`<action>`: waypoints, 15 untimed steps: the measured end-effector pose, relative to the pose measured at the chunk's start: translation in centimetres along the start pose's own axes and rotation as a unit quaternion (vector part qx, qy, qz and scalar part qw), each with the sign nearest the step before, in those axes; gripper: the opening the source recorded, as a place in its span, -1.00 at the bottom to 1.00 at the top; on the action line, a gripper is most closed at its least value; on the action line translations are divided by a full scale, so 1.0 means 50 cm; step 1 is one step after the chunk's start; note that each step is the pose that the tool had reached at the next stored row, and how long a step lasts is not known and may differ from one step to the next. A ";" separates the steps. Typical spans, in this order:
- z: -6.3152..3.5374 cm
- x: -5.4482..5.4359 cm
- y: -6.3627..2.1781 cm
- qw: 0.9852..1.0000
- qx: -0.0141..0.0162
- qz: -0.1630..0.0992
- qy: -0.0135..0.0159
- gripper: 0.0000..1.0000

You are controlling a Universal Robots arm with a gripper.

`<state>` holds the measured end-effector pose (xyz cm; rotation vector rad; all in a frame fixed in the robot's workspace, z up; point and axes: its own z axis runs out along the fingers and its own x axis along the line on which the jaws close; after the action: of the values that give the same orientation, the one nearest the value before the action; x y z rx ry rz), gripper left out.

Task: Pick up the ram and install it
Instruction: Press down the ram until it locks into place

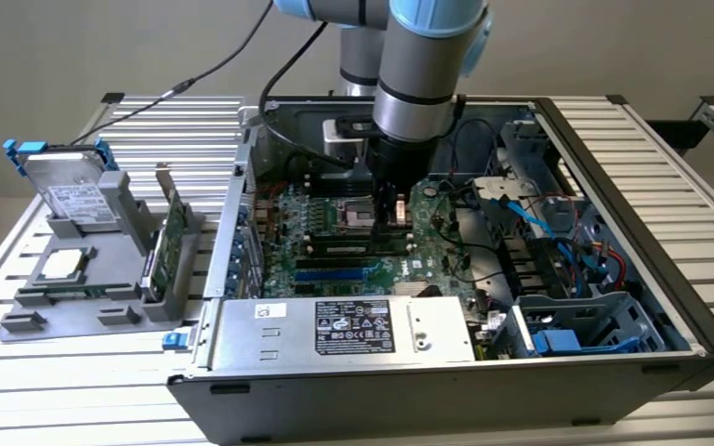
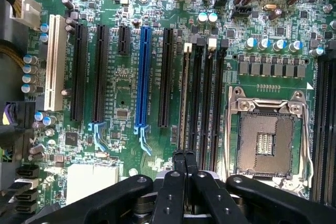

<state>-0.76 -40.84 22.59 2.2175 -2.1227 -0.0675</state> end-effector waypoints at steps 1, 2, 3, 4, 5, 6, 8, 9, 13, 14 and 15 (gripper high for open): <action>-0.004 0.000 0.000 1.000 0.000 0.000 0.000 -0.80; -0.011 0.001 0.001 1.000 -0.001 0.000 0.001 -0.80; -0.017 0.001 0.002 1.000 -0.001 0.000 0.001 -0.80; -0.024 0.001 0.003 1.000 -0.001 0.000 0.001 -0.80; -0.028 0.001 0.004 1.000 -0.001 0.000 0.001 -0.80; -0.031 0.001 0.005 1.000 -0.001 0.000 0.001 -0.80; -0.032 0.001 0.010 1.000 -0.001 0.000 0.001 -0.80; -0.032 0.001 0.012 1.000 -0.001 0.000 0.001 -0.80; -0.031 0.000 0.028 1.000 -0.001 0.000 0.001 -0.80; -0.030 0.000 0.033 1.000 -0.001 0.000 0.001 -0.80; -0.030 0.000 0.038 1.000 -0.001 0.000 0.001 -0.80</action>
<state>-2.55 -40.88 24.24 2.2157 -2.1209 -0.0677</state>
